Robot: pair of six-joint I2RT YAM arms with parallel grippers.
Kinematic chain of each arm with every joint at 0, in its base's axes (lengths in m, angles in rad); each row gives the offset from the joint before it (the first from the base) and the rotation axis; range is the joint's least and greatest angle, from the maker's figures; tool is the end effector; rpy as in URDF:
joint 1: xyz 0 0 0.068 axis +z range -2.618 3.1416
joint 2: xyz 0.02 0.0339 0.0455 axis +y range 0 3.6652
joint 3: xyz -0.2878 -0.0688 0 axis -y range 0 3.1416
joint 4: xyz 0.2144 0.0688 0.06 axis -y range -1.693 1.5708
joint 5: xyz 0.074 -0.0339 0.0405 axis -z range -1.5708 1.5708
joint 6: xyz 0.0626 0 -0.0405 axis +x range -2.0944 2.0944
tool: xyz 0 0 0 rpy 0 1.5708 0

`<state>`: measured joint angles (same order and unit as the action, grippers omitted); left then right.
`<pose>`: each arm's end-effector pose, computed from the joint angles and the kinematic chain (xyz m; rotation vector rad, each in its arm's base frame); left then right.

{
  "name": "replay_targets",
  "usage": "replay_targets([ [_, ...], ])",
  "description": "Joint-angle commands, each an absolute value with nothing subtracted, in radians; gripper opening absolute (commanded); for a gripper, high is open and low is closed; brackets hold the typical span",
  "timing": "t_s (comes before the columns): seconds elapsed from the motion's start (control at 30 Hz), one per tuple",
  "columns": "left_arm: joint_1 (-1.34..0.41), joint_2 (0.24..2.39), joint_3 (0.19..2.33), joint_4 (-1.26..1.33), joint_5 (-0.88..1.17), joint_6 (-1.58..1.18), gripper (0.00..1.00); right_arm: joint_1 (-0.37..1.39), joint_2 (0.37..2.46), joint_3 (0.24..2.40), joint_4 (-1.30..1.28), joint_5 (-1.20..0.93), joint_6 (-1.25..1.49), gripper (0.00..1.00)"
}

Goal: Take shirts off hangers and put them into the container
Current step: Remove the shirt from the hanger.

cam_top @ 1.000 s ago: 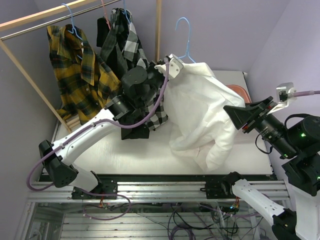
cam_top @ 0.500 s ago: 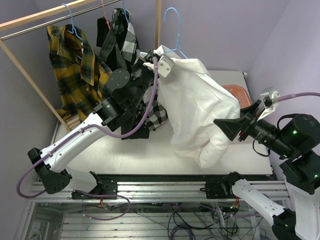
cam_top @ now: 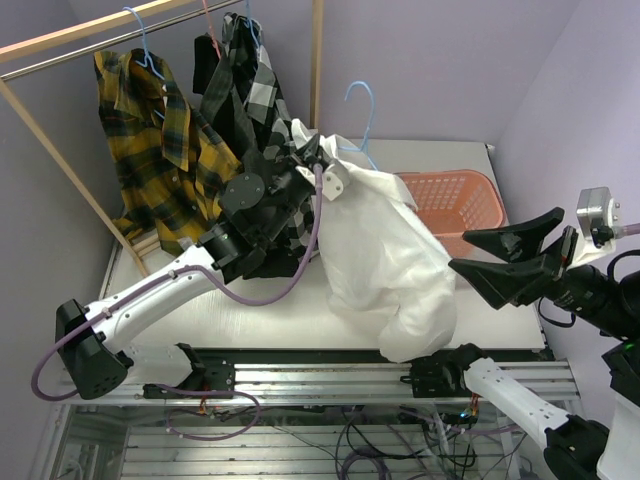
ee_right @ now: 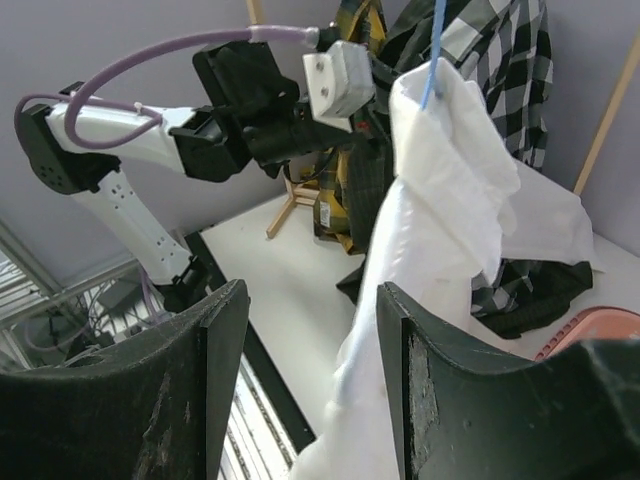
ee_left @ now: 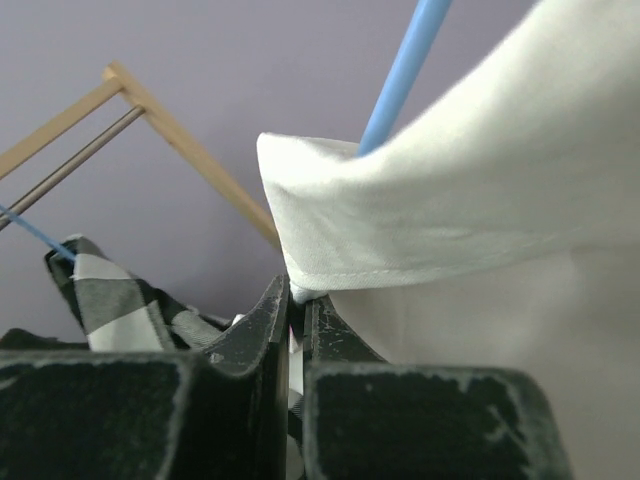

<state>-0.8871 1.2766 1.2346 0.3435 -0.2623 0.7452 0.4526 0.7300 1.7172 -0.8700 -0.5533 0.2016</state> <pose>0.1905 -0.2081 0.4798 0.7633 1.0276 0.0445 -0.0144 0.0296 0.5323 -0.6490 1.3981 0.9254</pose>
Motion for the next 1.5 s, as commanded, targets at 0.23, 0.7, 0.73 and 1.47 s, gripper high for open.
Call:
replay_targets([
  [0.23, -0.892, 1.130, 1.093, 0.527, 0.041, 0.577, 0.07, 0.452, 0.826, 1.730, -0.844, -0.526, 0.150, 0.53],
  [0.7, -0.891, 1.076, 1.050, 0.529, 0.268, 0.230, 0.07, 0.453, 0.887, 1.619, -0.640, -0.523, 0.044, 0.51],
  [0.73, -0.891, 1.080, 1.056, 0.529, 0.286, 0.219, 0.07, 0.453, 0.893, 1.618, -0.629, -0.524, 0.036, 0.51],
  [1.47, -0.854, 1.184, 1.122, 0.785, 0.529, -0.099, 0.07, 0.453, 1.028, 1.642, -0.624, -0.630, -0.124, 0.52],
])
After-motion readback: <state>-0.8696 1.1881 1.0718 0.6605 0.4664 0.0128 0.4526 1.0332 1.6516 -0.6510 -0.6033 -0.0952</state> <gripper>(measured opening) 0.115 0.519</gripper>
